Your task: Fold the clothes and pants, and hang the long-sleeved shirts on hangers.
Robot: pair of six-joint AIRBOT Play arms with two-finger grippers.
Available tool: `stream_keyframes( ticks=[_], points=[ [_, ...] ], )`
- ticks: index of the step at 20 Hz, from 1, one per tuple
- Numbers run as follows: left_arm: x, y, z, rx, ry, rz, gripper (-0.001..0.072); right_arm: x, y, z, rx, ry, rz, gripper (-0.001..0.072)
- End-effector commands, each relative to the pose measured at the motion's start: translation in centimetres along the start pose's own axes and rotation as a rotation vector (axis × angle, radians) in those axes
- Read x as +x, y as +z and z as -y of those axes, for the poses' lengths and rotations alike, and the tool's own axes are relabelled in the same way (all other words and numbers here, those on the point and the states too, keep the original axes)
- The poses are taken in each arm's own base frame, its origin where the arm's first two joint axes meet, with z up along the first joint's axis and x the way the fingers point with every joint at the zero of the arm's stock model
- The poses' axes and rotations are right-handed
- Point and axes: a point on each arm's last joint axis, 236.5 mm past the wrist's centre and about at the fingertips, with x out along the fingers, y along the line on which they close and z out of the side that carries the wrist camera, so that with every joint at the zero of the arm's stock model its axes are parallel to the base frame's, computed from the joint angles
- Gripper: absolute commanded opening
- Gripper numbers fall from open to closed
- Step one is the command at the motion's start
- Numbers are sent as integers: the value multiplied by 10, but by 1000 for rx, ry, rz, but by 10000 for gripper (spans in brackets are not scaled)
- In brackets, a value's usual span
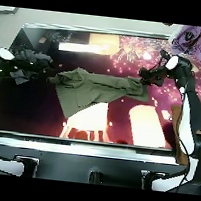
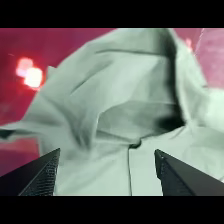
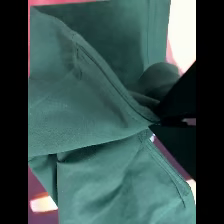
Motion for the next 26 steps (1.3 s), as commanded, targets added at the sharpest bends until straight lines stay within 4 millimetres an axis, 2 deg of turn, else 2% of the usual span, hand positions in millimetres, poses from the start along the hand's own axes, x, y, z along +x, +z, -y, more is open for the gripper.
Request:
stream_keyframes(
  ticks=[1,3,4,6,8,11,14,18,22,23,24,25,26],
  points=[
    [-55,-6,-9,-46,-4,12,674,-13,-2,0,-19,-13,1,25],
    [-63,-35,-24,-95,10,-12,674,-22,-2,-2,-26,-13,9,25],
    [-58,-59,-31,-130,12,-52,674,-24,-3,-2,-28,-13,8,25],
    [-39,-116,-39,-223,-12,-143,674,-27,-6,-3,-30,-15,-2,25],
    [-17,-165,-34,-305,-82,-217,674,-27,-10,-2,-29,-18,-20,25],
    [9,-214,-27,-325,-103,-305,673,-27,-13,-1,-29,-21,-30,25],
    [28,-240,-18,-287,-82,-357,674,-27,-14,-1,-29,-22,-38,25],
    [48,-252,-7,-293,-82,-383,673,-27,-15,-1,-29,-22,-39,25],
    [64,-265,-6,-302,-70,-413,654,-27,-15,-1,-28,-22,-39,25],
    [67,-268,-7,-301,-64,-421,550,-27,-15,-1,-26,-22,-40,25],
    [69,-269,-8,-304,-61,-423,316,-27,-15,-1,-25,-22,-40,25],
    [69,-266,-7,-299,-67,-414,7,-27,-15,-1,-26,-22,-39,25],
    [68,-257,-4,-286,-76,-397,15,-29,-14,-1,-27,-21,-35,25]
  ],
)
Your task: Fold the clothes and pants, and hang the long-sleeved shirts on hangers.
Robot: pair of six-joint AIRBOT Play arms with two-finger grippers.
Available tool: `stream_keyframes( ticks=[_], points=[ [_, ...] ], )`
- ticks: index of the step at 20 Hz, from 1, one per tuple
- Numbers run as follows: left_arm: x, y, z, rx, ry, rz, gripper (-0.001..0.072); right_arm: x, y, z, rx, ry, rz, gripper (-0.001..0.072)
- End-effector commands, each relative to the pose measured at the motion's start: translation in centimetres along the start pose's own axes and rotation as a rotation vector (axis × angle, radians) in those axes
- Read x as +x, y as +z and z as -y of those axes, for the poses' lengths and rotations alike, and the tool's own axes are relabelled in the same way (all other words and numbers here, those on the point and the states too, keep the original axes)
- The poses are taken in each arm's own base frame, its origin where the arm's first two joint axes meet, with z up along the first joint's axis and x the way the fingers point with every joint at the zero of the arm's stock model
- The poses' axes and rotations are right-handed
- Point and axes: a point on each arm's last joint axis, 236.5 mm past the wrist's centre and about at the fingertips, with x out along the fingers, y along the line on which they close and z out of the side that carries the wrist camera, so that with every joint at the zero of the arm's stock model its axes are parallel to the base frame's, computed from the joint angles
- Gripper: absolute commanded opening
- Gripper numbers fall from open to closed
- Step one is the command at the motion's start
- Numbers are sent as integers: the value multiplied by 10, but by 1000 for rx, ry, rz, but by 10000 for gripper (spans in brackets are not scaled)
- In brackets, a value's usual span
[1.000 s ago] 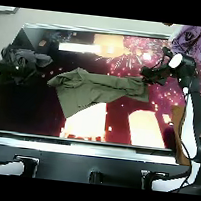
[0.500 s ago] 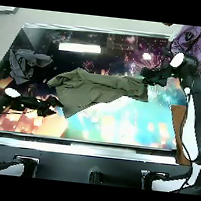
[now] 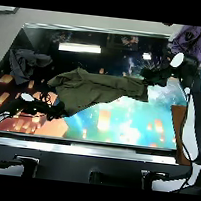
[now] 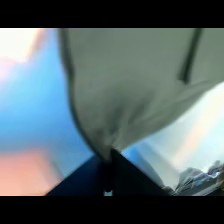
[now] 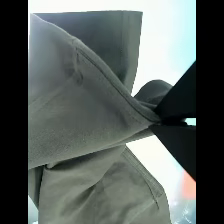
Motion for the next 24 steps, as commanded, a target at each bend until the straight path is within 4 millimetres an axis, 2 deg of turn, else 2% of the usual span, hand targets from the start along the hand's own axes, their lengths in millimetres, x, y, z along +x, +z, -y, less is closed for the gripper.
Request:
stream_keyframes(
  ticks=[1,3,4,5,7,9,10,11,13,15,17,19,21,22,23,24],
  points=[
    [-6,15,15,33,-31,33,14,-4,2,-2,0,3,13,25],
    [-39,45,49,135,-87,107,12,-17,17,-4,-12,2,88,24],
    [-68,65,68,188,-108,169,11,-30,30,-3,-20,-13,157,24],
    [-102,85,88,244,-123,236,11,-52,48,0,-11,-42,248,24],
    [-194,117,134,354,-150,411,11,-109,81,8,38,-105,431,24],
    [-295,123,182,486,-185,600,11,-172,99,14,65,-165,579,24],
    [-342,115,204,553,-193,691,11,-202,101,15,66,-186,635,24],
    [-391,99,225,627,-193,786,11,-234,99,13,65,-197,681,24],
    [-470,53,257,748,-181,962,12,-288,78,11,76,-204,736,24],
    [-525,-1,277,829,-163,1123,12,-330,41,12,94,-200,743,24],
    [-556,-52,281,856,-138,1257,12,-366,-4,14,115,-194,734,25],
    [-569,-89,273,847,-83,1346,12,-404,-43,13,123,-164,773,25],
    [-580,-108,260,778,-26,1423,12,-441,-70,8,152,-102,858,25],
    [-583,-114,257,763,-15,1445,12,-453,-79,7,179,-74,892,24],
    [-581,-116,258,765,-21,1443,12,-461,-85,7,201,-54,913,24],
    [-577,-114,259,767,-40,1423,12,-460,-85,6,220,-39,910,24]
  ],
)
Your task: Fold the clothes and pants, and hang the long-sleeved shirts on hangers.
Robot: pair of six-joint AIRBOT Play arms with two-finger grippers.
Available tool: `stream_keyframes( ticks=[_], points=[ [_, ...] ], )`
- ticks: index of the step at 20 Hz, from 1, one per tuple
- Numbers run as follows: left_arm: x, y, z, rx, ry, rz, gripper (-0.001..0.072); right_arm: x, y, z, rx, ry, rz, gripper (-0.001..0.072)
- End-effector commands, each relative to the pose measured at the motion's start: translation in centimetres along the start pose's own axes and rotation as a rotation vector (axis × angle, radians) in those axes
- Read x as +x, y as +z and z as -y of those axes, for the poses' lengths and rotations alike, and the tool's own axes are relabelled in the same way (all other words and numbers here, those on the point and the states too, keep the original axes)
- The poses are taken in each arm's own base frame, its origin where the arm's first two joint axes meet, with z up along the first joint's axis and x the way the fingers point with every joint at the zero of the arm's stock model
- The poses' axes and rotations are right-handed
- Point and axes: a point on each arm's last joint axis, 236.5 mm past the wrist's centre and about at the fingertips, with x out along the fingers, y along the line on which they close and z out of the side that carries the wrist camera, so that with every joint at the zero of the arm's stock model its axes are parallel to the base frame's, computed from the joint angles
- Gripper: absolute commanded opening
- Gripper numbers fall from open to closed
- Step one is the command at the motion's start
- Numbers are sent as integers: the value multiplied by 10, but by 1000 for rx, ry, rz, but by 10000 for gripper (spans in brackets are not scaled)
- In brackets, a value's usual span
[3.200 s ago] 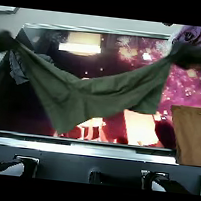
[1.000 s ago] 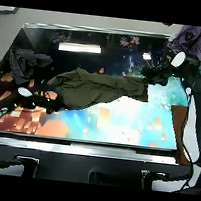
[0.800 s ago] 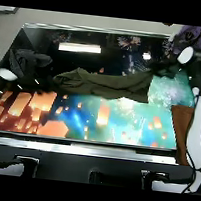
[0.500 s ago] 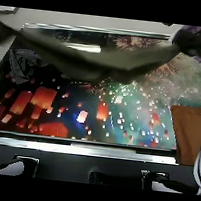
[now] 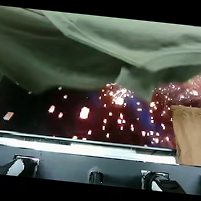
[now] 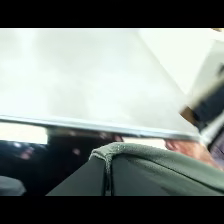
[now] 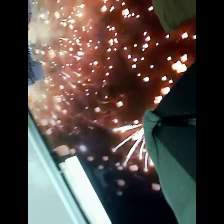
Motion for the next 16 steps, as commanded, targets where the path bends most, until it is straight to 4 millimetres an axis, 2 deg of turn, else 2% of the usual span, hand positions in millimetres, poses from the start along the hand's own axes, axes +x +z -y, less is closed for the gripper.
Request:
stream_keyframes(
  ticks=[1,3,5,6,9,12,14,16],
  points=[
    [-9,-3,4,-29,10,10,13,-27,-3,2,80,26,11,24],
    [19,-26,0,-103,-67,-75,12,10,-21,-4,63,5,-85,25],
    [61,-69,-8,-174,-132,-217,12,62,-49,-13,22,-13,-226,25],
    [82,-97,-10,-195,-164,-300,12,94,-70,-19,-8,-16,-317,25],
    [150,-216,-21,-274,-176,-606,12,189,-146,-37,-67,12,-604,26],
    [202,-339,-31,-314,-132,-849,12,283,-227,-30,-60,-28,-808,25],
    [226,-405,-37,-333,-106,-965,12,336,-270,-23,-34,-40,-861,25],
    [245,-456,-47,-365,-76,-1037,12,374,-302,-22,-1,-32,-876,25]
  ],
)
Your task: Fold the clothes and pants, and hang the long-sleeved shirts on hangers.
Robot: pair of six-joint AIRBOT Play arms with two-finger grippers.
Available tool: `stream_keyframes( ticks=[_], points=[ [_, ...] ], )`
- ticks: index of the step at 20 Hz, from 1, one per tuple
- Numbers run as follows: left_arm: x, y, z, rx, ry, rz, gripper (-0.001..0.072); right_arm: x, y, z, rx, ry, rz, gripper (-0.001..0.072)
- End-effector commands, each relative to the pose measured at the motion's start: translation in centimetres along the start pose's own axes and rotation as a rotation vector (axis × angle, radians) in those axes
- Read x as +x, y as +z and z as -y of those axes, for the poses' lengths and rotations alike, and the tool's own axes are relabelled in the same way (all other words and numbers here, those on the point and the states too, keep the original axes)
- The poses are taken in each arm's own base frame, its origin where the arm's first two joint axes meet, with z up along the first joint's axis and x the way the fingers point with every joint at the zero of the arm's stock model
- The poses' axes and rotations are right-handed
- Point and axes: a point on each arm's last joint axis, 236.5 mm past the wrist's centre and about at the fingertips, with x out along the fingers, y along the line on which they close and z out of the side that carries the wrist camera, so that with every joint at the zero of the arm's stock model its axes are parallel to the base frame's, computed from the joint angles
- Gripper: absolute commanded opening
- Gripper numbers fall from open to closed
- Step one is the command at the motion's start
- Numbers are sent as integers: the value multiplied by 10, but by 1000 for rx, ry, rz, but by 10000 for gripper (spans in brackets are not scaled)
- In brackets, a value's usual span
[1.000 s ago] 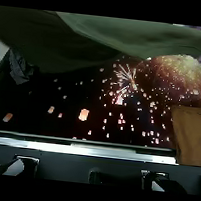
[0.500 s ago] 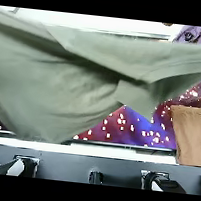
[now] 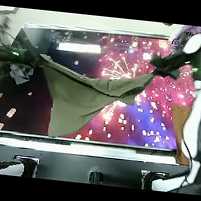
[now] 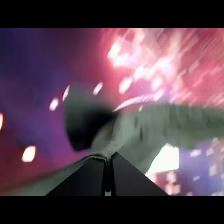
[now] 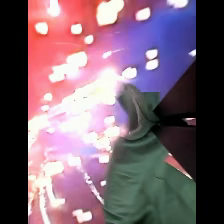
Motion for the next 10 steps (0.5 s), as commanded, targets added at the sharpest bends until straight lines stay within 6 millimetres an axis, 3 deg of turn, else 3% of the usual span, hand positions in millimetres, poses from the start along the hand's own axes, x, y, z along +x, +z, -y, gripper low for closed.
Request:
stream_keyframes(
  ticks=[1,4,5,6,7,10],
  points=[
    [96,-37,-48,-67,61,-154,12,102,5,-6,42,53,-67,26],
    [124,-50,-71,-106,82,-204,12,122,15,-12,63,94,-36,38],
    [127,-52,-74,-110,85,-212,12,119,19,-9,64,91,-23,164],
    [127,-53,-75,-110,87,-213,12,112,21,-4,56,87,-24,346],
    [127,-53,-75,-109,87,-213,12,100,21,8,29,74,-38,436],
    [124,-51,-75,-109,87,-208,13,52,14,64,-98,29,-112,463]
  ],
)
